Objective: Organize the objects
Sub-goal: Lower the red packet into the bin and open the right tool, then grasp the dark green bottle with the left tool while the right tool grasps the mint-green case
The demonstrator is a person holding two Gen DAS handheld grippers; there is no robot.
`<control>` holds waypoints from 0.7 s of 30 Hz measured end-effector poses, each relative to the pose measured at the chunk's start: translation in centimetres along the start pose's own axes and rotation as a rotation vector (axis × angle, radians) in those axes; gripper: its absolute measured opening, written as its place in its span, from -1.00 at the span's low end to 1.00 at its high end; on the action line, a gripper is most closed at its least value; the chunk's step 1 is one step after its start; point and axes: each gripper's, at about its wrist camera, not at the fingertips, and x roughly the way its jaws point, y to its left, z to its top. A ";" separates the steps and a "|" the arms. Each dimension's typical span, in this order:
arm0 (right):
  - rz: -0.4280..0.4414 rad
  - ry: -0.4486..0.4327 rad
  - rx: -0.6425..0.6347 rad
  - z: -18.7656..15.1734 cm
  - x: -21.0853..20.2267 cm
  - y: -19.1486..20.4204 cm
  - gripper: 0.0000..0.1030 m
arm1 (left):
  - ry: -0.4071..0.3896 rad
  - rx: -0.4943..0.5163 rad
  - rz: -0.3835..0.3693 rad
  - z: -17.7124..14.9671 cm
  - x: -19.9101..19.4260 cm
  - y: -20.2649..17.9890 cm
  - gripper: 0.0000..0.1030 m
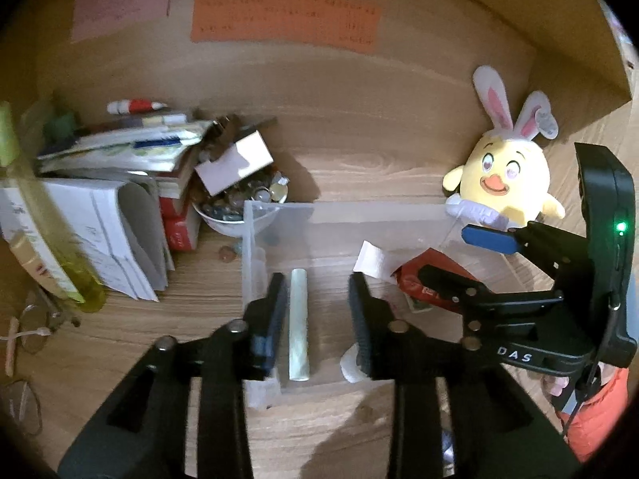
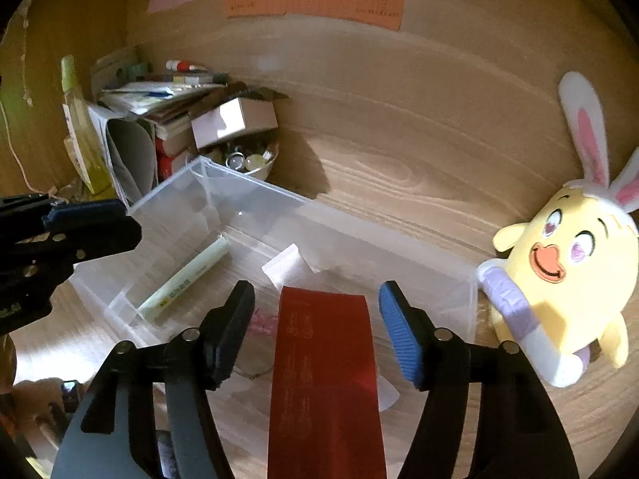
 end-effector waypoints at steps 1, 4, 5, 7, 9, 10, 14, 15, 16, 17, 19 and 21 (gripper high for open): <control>0.000 -0.005 0.001 -0.1 -0.5 0.0 0.19 | -0.008 0.004 0.003 -0.1 -0.5 0.0 -0.24; 0.004 -0.025 0.004 -0.4 -1.8 -0.2 0.29 | -0.030 0.010 0.010 -0.5 -1.9 0.0 -0.02; 0.004 -0.033 0.008 -0.5 -2.4 -0.3 0.43 | -0.040 0.013 0.013 -0.7 -2.5 0.0 0.09; -0.002 -0.064 0.015 -0.9 -3.7 -0.4 0.54 | -0.057 0.021 0.019 -1.0 -3.4 0.0 0.21; -0.004 -0.089 0.022 -1.4 -5.0 -0.5 0.57 | -0.067 0.027 0.020 -1.4 -4.2 -0.2 0.36; -0.002 -0.099 0.025 -1.6 -5.6 -0.5 0.59 | -0.072 0.028 0.020 -1.7 -4.6 -0.3 0.45; 0.005 -0.127 0.039 -3.0 -7.7 -0.7 0.63 | -0.078 0.041 0.012 -2.9 -6.0 -0.7 0.62; 0.007 -0.132 0.044 -3.4 -8.1 -0.7 0.63 | -0.080 0.042 0.011 -3.2 -6.3 -0.9 0.65; 0.012 -0.136 0.048 -3.9 -8.6 -0.7 0.63 | -0.081 0.045 0.010 -3.4 -6.5 -1.0 0.69; 0.016 -0.138 0.050 -4.3 -9.0 -0.7 0.63 | -0.083 0.050 0.009 -3.8 -6.8 -1.2 0.71; 0.023 -0.143 0.057 -5.3 -9.7 -0.6 0.63 | -0.081 0.060 0.005 -4.5 -7.2 -1.5 0.73; 0.031 -0.142 0.060 -6.3 -10.1 -0.5 0.63 | -0.077 0.069 0.004 -5.1 -7.5 -1.8 0.78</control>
